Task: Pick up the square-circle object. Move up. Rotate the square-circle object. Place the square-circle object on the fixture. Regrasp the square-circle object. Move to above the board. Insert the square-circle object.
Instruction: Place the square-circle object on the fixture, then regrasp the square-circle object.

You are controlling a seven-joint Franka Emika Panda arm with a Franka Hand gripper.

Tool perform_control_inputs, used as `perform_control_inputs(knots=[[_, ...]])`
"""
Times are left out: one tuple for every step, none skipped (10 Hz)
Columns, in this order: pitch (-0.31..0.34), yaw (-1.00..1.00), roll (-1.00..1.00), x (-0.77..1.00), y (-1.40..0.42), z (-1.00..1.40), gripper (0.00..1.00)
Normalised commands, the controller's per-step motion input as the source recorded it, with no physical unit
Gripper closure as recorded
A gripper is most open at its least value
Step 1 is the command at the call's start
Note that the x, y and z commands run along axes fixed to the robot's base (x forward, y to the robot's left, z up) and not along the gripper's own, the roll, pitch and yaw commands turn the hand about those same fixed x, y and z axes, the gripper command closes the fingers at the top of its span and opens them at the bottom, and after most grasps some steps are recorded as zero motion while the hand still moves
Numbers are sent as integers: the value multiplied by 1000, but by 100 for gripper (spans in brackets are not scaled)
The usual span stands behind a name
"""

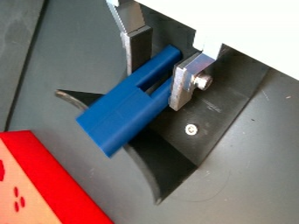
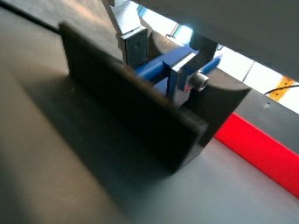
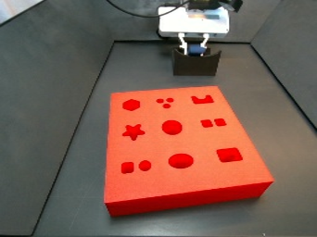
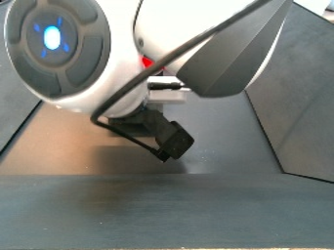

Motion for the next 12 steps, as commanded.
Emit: perform_control_inputs(knots=[[7, -72, -141, 95, 79, -498, 100], [0, 0, 0, 0, 0, 0, 0], [8, 21, -21, 0, 0, 1000, 0], [13, 26, -8, -9, 4, 1000, 0], [19, 27, 9, -20, 4, 1000, 0], [31, 21, 38, -28, -6, 1000, 0], [43, 17, 48, -39, -3, 1000, 0], [62, 8, 46, -40, 0, 883, 0], [70, 3, 44, -37, 0, 771, 0], [80, -12, 48, -30, 2, 476, 0], [81, -18, 49, -28, -2, 363, 0], [74, -29, 48, -26, 1, 184, 0]])
